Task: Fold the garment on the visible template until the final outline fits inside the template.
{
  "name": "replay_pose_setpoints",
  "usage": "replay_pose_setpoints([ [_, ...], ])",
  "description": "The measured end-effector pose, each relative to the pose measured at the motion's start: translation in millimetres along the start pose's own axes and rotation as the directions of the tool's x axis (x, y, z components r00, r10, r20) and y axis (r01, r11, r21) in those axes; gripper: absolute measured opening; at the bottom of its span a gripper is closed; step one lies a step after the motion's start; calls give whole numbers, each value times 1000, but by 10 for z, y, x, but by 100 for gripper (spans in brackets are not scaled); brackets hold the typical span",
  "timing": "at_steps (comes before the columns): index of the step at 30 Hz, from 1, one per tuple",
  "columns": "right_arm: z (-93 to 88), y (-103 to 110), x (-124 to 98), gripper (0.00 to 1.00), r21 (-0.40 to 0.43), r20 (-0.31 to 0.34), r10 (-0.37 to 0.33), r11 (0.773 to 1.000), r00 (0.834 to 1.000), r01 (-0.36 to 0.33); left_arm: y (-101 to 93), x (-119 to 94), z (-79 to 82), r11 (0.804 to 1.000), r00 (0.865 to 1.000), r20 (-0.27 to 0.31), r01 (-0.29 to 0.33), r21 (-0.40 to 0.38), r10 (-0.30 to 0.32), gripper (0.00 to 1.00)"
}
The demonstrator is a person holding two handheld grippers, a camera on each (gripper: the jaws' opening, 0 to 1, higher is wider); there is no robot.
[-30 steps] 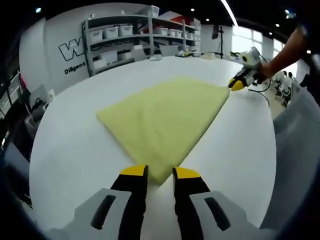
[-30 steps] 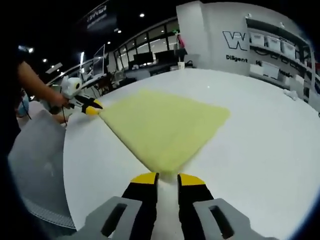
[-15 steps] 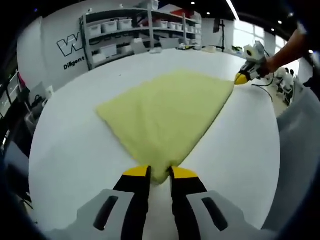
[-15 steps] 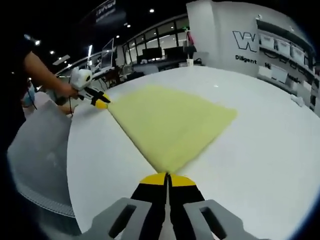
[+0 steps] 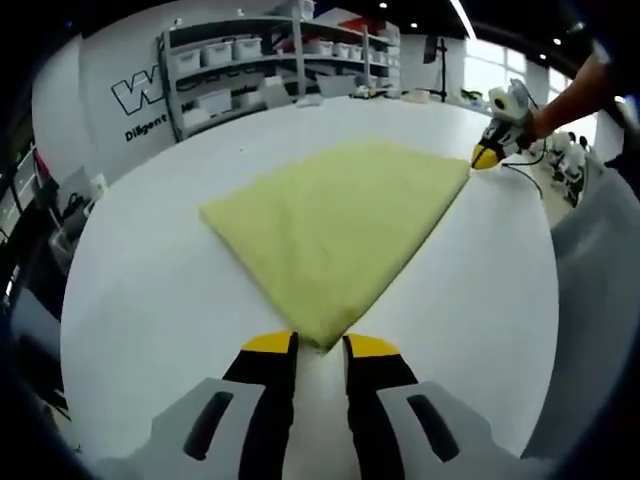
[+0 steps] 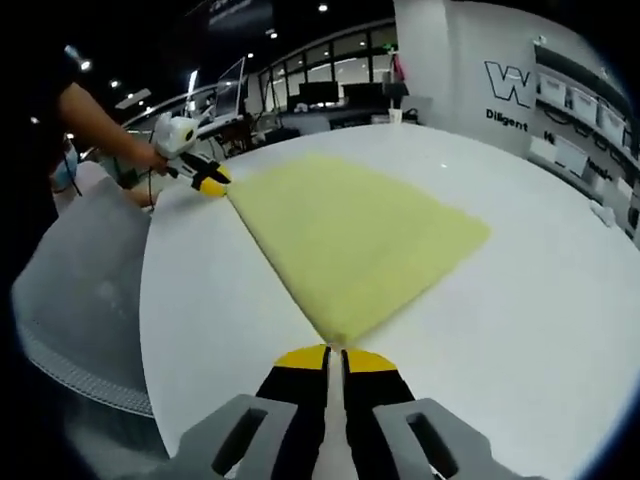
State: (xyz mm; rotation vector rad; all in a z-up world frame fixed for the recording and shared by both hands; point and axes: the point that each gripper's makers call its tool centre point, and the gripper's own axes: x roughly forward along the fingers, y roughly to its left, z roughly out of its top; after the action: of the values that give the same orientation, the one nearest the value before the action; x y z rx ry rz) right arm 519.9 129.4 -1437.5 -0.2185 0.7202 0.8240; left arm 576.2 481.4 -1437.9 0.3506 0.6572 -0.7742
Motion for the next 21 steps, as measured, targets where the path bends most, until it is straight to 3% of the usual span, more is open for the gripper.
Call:
replay_pose_setpoints([
  [3,-45,11,-21,12,-5,-8,-6,1000,1000,6,23,-19,-5,1000,1000,8,1,-18,-1,21],
  [9,-35,11,-41,12,1,-5,-25,1000,1000,25,-15,0,15,999,999,23,25,-35,-24,28],
  [21,9,-19,-114,8,14,4,-55,998,998,55,-31,68,17,998,999,15,46,-33,-46,2],
])
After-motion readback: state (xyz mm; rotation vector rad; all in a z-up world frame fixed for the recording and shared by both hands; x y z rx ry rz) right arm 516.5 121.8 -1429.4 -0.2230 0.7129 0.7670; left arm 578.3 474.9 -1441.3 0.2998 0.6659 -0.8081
